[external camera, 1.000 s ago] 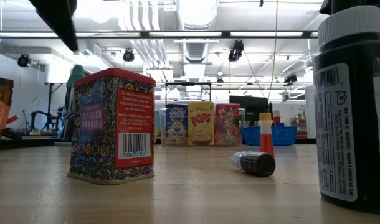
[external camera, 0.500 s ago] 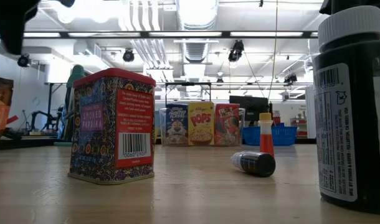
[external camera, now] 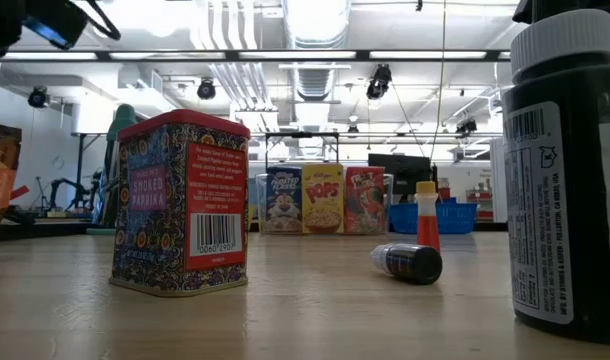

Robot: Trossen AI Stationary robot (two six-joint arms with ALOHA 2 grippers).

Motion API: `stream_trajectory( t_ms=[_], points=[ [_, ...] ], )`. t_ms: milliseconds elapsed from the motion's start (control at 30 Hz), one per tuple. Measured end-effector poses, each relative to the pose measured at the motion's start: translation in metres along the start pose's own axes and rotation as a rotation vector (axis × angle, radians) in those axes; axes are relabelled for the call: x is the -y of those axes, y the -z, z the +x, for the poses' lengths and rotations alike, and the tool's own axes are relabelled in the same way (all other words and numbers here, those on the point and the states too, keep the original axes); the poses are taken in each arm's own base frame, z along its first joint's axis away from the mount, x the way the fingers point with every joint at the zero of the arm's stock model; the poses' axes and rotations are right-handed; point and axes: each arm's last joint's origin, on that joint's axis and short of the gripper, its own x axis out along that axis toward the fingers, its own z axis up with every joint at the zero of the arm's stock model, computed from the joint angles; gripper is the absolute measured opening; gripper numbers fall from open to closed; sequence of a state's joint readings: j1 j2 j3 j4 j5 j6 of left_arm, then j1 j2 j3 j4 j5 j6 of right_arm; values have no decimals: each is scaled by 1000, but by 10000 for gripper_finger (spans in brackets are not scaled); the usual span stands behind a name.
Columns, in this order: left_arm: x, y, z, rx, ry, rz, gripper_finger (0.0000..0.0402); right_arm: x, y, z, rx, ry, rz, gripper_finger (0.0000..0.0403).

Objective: Pick & Place Kitchen Items
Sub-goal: Put the brown seasoning bag into the yellow bin

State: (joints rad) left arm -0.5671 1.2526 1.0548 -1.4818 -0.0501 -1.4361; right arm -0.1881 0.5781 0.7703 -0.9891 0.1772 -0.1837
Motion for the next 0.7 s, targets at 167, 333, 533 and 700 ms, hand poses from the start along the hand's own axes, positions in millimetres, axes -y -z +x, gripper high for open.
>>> stream_trajectory(
  t_ms=[167,333,533,700],
  points=[
    [-3,1,11,-7,-4,2,298,0,0,0,-1,0,0,8],
    [-2,1,21,-8,-7,10,298,0,0,0,0,0,0,8],
    [-1,1,38,-9,-9,12,298,0,0,0,0,0,0,8],
    [-3,0,44,-1,-28,-8,278,0,0,0,0,0,0,8]
  ],
)
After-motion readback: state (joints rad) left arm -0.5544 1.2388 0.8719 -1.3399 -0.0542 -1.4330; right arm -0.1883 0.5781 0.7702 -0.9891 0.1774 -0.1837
